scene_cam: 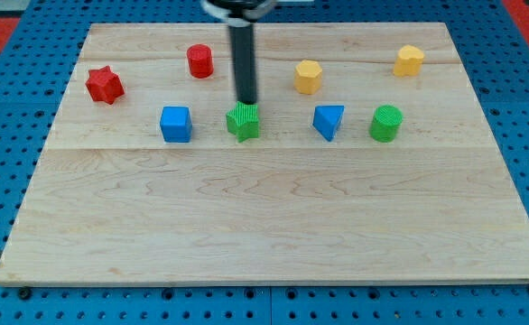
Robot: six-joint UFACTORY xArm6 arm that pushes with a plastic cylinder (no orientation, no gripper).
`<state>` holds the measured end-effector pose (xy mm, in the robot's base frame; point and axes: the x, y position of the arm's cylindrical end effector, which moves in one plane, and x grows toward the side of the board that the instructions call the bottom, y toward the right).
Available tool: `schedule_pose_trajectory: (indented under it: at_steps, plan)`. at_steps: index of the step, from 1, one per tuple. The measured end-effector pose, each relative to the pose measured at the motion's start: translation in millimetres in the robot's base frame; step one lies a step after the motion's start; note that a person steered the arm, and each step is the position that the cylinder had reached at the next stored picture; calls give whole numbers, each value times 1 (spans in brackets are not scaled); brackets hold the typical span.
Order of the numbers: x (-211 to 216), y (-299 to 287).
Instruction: Move the yellow hexagon to the left of the yellow heart
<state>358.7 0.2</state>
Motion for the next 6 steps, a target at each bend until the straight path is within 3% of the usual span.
schedule_pose_trajectory:
  at_steps: [4, 6]
  plan:
    - [-46, 80]
    - [-52, 52]
